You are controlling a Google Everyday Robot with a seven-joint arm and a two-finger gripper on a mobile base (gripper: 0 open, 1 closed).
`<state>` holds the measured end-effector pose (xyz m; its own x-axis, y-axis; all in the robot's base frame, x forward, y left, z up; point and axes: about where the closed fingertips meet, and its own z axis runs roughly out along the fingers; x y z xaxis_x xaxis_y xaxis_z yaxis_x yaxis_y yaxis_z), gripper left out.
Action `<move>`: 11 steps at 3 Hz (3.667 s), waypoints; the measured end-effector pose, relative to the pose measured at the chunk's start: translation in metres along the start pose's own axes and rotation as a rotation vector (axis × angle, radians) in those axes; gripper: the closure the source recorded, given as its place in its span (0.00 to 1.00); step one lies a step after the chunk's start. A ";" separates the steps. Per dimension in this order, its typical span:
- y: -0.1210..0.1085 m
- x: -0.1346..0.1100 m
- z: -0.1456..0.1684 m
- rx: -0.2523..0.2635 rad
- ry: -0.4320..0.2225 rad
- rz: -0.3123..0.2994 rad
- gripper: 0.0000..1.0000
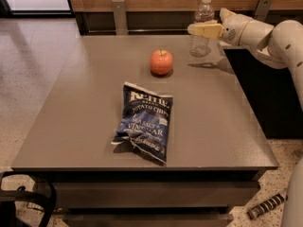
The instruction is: Move water bottle near blue chip bag
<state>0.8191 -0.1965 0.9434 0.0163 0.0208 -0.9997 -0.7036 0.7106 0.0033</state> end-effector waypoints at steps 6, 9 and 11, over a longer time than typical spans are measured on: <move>0.001 0.033 0.026 0.022 0.114 -0.042 1.00; -0.005 -0.001 -0.017 0.029 0.040 0.042 1.00; 0.003 -0.039 -0.073 0.043 0.031 0.089 1.00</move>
Offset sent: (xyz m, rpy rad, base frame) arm 0.0175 -0.0043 -0.0420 -0.2105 0.0723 -0.0758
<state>0.7651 -0.2465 0.9807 -0.0669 0.0639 -0.9957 -0.6700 0.7366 0.0923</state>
